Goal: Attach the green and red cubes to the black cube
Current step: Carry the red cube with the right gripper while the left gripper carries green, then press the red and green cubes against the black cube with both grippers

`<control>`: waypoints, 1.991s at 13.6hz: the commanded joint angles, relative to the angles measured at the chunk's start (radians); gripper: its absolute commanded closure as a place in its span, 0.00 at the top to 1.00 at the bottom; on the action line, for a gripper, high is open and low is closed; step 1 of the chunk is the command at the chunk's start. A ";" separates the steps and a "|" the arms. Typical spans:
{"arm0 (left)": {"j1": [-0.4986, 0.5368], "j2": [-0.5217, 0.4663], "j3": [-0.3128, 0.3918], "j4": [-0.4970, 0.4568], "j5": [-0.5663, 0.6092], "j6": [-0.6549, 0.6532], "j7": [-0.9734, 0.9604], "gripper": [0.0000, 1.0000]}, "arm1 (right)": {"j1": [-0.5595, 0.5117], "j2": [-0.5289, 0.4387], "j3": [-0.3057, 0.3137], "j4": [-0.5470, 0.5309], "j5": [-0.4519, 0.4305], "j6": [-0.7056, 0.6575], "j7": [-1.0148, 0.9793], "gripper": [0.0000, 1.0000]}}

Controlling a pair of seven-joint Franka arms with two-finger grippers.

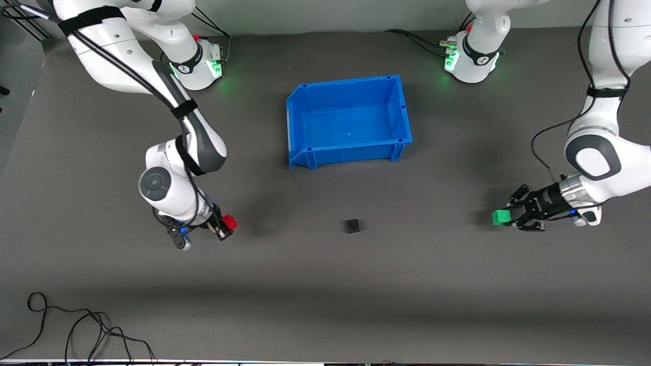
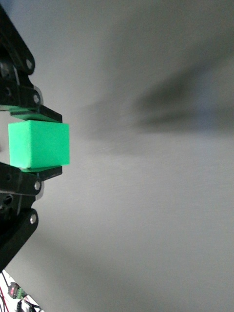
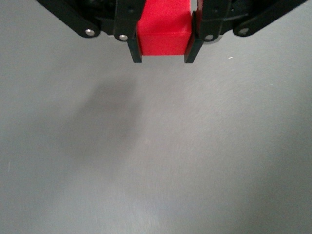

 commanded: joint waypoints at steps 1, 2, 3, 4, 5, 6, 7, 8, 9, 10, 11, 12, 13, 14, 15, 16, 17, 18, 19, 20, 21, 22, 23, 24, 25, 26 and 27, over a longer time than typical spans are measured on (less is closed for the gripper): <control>-0.110 -0.004 0.013 0.016 0.013 0.017 -0.103 0.00 | 0.068 0.105 -0.012 0.200 -0.097 -0.115 0.310 0.00; -0.149 -0.002 0.011 0.022 0.013 0.041 -0.144 0.00 | 0.085 0.142 -0.011 0.263 -0.110 -0.145 0.396 0.00; -0.189 0.003 0.011 0.030 0.014 0.069 -0.199 0.00 | 0.100 0.170 -0.011 0.317 -0.107 -0.178 0.450 0.00; -0.227 0.006 0.011 0.035 0.013 0.083 -0.236 0.00 | 0.106 0.191 -0.006 0.358 -0.103 -0.202 0.495 0.00; -0.261 0.010 0.011 0.044 0.013 0.096 -0.253 0.00 | 0.109 0.208 -0.002 0.392 -0.095 -0.224 0.556 0.00; -0.291 0.021 0.010 0.052 0.010 0.119 -0.271 0.00 | 0.111 0.221 0.000 0.411 -0.075 -0.233 0.628 0.00; -0.331 0.036 0.011 0.065 0.004 0.150 -0.297 0.00 | 0.114 0.225 0.006 0.417 -0.054 -0.232 0.700 0.00; -0.364 0.062 0.010 0.090 0.002 0.169 -0.331 0.00 | 0.140 0.234 0.006 0.421 -0.046 -0.232 0.767 0.00; -0.388 0.091 0.011 0.123 0.002 0.170 -0.374 0.00 | 0.157 0.242 0.006 0.431 -0.043 -0.232 0.832 0.00; -0.411 0.120 0.011 0.159 0.004 0.170 -0.414 0.00 | 0.178 0.259 0.006 0.450 -0.043 -0.232 0.873 0.00; -0.433 0.145 0.011 0.183 0.004 0.172 -0.442 0.00 | 0.186 0.277 0.006 0.472 -0.041 -0.232 0.916 0.00; -0.447 0.167 0.011 0.203 0.005 0.184 -0.460 0.00 | 0.201 0.293 0.006 0.489 -0.041 -0.232 0.943 0.00; -0.462 0.185 0.011 0.214 0.005 0.198 -0.473 0.00 | 0.227 0.302 0.006 0.501 -0.041 -0.232 0.944 0.00; -0.477 0.203 0.011 0.222 0.005 0.215 -0.486 0.00 | 0.243 0.308 0.006 0.510 -0.041 -0.232 0.946 0.00; -0.496 0.223 0.011 0.233 0.002 0.233 -0.489 0.00 | 0.249 0.317 0.006 0.518 -0.041 -0.230 0.958 0.00; -0.511 0.234 0.011 0.237 0.002 0.245 -0.500 0.00 | 0.252 0.322 0.006 0.527 -0.041 -0.224 0.976 0.00; -0.517 0.242 0.011 0.239 0.002 0.258 -0.514 0.00 | 0.264 0.337 0.007 0.543 -0.041 -0.222 0.993 0.00; -0.529 0.246 0.011 0.240 0.002 0.268 -0.528 0.00 | 0.266 0.349 0.007 0.561 -0.041 -0.222 1.004 0.00; -0.539 0.251 0.011 0.239 0.002 0.279 -0.540 0.00 | 0.266 0.357 0.007 0.569 -0.041 -0.222 1.006 0.00; -0.549 0.256 0.011 0.239 0.001 0.287 -0.552 0.00 | 0.267 0.360 0.009 0.572 -0.041 -0.221 1.006 0.00; -0.557 0.257 0.011 0.239 0.002 0.296 -0.571 0.00 | 0.267 0.360 0.009 0.572 -0.041 -0.222 1.004 0.00; -0.559 0.262 0.010 0.239 0.002 0.305 -0.589 0.00 | 0.267 0.360 0.007 0.572 -0.041 -0.221 1.004 0.00; -0.569 0.262 0.010 0.239 0.001 0.305 -0.597 0.00 | 0.266 0.360 0.007 0.572 -0.041 -0.221 1.003 0.00; -0.575 0.262 0.010 0.237 -0.001 0.305 -0.598 0.00 | 0.266 0.360 0.009 0.570 -0.041 -0.222 1.003 0.00; -0.577 0.262 0.010 0.237 -0.001 0.307 -0.612 0.00 | 0.267 0.360 0.009 0.570 -0.041 -0.221 1.001 0.00; -0.585 0.262 0.011 0.237 -0.001 0.307 -0.620 0.00 | 0.267 0.362 0.007 0.570 -0.041 -0.221 1.001 0.00; -0.586 0.262 0.010 0.236 -0.001 0.307 -0.621 0.00 | 0.267 0.365 0.007 0.570 -0.041 -0.221 1.001 0.00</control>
